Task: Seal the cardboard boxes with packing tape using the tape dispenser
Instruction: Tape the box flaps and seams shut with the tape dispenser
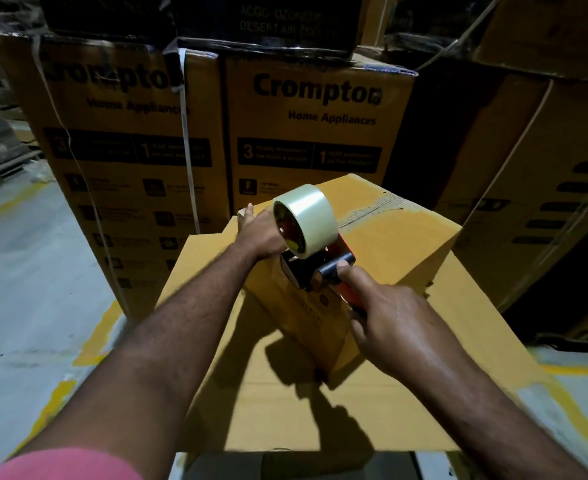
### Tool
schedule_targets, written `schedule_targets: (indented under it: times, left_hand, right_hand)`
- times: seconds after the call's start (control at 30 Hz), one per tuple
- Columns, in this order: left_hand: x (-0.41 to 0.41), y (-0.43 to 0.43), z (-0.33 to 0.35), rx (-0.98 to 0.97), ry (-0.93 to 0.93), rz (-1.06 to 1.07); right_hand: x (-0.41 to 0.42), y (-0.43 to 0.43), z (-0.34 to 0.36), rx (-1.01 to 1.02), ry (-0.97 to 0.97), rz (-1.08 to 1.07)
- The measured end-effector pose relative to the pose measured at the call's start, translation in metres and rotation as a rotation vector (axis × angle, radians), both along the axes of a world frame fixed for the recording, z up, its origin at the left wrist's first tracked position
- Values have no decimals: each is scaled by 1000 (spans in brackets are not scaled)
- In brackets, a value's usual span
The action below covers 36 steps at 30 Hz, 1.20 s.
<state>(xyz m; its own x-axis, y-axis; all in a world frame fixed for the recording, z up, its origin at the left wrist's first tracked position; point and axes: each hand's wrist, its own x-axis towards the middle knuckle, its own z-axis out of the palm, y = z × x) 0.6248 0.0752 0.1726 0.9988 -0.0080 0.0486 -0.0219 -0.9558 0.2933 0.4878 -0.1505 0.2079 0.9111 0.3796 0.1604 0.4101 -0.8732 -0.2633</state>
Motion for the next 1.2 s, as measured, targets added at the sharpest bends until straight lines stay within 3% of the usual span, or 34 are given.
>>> schedule_targets:
  times: [0.2,0.3,0.37,0.47,0.57,0.73,0.83,0.93,1.2]
  left_hand:
    - [26,13,-20,84,18,-1]
    - [14,-4,-8,34,26,17]
    - [-8,-28,-1,-125,9,-4]
    - [-38,-57,-9,-581,-20,-6]
    - [-42,-58,-17,-745,-67,67]
    - [-32,-56,-21,-598,-50,124]
    - [-34,-60,-21,-329,-95,39]
    - [-29,-59,-21,-199,-119,26]
    - [-11,-43,-37,-159,-213,-75]
  right_hand:
    - [-33,-38,4,15,1,-4]
    - [-36,-47,7,8,-6,-6]
    - [-38,-51,8,9,-1,-8]
    - [-39,-52,5,7,-9,-12]
    - [-39,-50,1,-8,-31,-19]
    - [-45,-56,-7,-1,-53,-14]
    - [-53,-65,-10,-13,-58,-25]
    - [-58,-74,-12,-13,-34,-48]
    - [-75,-81,-21,-83,-9,-88]
